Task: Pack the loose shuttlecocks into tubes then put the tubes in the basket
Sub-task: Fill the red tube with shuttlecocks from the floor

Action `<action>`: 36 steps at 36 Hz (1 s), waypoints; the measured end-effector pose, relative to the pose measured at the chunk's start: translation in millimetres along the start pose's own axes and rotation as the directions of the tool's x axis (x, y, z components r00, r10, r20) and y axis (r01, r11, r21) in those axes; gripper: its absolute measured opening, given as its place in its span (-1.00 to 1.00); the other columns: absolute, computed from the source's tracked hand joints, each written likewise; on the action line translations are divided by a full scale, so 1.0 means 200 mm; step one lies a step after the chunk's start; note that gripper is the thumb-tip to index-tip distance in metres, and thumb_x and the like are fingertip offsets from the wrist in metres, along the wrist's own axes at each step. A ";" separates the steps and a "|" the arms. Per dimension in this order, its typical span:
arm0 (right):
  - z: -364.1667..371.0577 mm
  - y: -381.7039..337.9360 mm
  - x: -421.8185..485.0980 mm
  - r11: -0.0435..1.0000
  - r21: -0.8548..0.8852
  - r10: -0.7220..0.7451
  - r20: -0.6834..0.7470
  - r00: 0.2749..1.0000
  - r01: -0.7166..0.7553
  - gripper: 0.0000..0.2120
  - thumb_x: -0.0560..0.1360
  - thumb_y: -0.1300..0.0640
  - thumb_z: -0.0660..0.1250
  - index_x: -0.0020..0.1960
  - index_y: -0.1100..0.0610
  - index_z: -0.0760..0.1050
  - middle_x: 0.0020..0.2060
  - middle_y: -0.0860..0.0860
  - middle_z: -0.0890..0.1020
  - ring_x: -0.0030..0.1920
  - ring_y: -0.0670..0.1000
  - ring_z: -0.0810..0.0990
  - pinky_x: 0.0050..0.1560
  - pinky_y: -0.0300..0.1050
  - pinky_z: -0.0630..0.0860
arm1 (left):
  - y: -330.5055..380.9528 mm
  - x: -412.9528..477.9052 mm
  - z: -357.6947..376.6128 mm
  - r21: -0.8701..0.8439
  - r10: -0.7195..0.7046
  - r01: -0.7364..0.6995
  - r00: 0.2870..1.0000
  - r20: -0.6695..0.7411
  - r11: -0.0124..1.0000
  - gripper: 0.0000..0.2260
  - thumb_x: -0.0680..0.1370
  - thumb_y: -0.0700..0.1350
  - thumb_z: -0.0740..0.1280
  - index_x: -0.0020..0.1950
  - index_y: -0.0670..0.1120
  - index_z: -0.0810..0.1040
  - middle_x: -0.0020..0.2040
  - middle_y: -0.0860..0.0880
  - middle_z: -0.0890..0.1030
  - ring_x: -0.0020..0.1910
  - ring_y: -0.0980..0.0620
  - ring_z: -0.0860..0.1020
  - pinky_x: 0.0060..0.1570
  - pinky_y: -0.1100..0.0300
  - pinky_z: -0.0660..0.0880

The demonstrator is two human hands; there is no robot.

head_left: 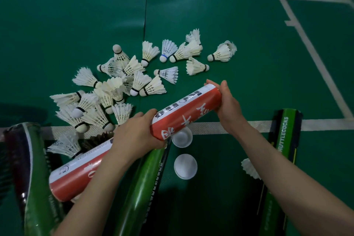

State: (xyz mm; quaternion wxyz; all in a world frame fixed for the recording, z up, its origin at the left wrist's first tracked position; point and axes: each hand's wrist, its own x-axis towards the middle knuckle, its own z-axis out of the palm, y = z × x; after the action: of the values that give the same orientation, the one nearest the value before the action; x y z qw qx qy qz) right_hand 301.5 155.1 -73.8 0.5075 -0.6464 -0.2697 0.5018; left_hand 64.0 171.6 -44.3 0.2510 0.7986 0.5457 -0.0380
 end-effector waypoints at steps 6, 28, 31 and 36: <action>-0.11 0.05 -0.03 0.993 -0.061 0.092 -0.134 0.987 -0.100 -0.63 0.64 -0.09 0.04 0.16 0.00 0.58 0.03 0.07 0.62 -0.10 -0.02 0.59 0.02 -0.03 0.56 | 0.11 -0.01 0.02 0.071 0.037 -0.044 0.995 0.094 0.997 -0.26 0.29 0.18 0.47 0.39 0.13 0.25 0.06 0.01 0.48 0.03 -0.04 0.52 -0.12 0.13 0.46; -0.50 0.10 -0.23 -0.164 -0.971 0.567 0.051 0.822 0.173 -0.29 0.25 -0.06 0.58 0.28 0.12 0.37 0.28 0.06 0.32 0.21 0.11 0.36 0.10 0.03 0.49 | 0.26 -0.08 0.14 0.267 0.076 -0.124 0.980 0.181 0.956 -0.22 0.31 0.19 0.46 0.43 0.04 0.21 0.15 -0.07 0.48 0.14 -0.14 0.50 0.02 0.05 0.44; -0.50 0.11 -0.23 -0.210 -0.955 0.566 0.058 0.822 0.211 -0.52 0.38 0.06 0.50 0.23 0.17 0.45 0.23 0.10 0.38 0.18 0.12 0.41 0.00 -0.03 0.49 | 0.25 -0.09 0.15 0.257 0.076 -0.125 0.979 0.190 0.958 -0.22 0.30 0.19 0.47 0.42 0.04 0.22 0.14 -0.08 0.49 0.12 -0.14 0.51 0.02 0.04 0.45; -0.52 0.11 -0.21 -0.144 -0.978 0.398 0.081 0.914 0.149 -0.84 0.51 0.22 0.31 0.08 0.17 0.55 0.04 0.10 0.60 0.01 0.11 0.58 0.03 -0.01 0.55 | 0.23 -0.09 0.13 0.245 0.068 -0.111 0.981 0.180 0.963 -0.23 0.31 0.20 0.47 0.42 0.06 0.22 0.10 -0.06 0.48 0.09 -0.12 0.51 -0.05 0.07 0.46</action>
State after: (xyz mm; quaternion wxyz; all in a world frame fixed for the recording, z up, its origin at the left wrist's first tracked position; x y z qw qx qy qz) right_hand 380.1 71.7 -80.5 -0.2648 -0.7218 -0.5743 0.2814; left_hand 103.3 133.0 -44.5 0.1937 0.8420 0.4761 -0.1639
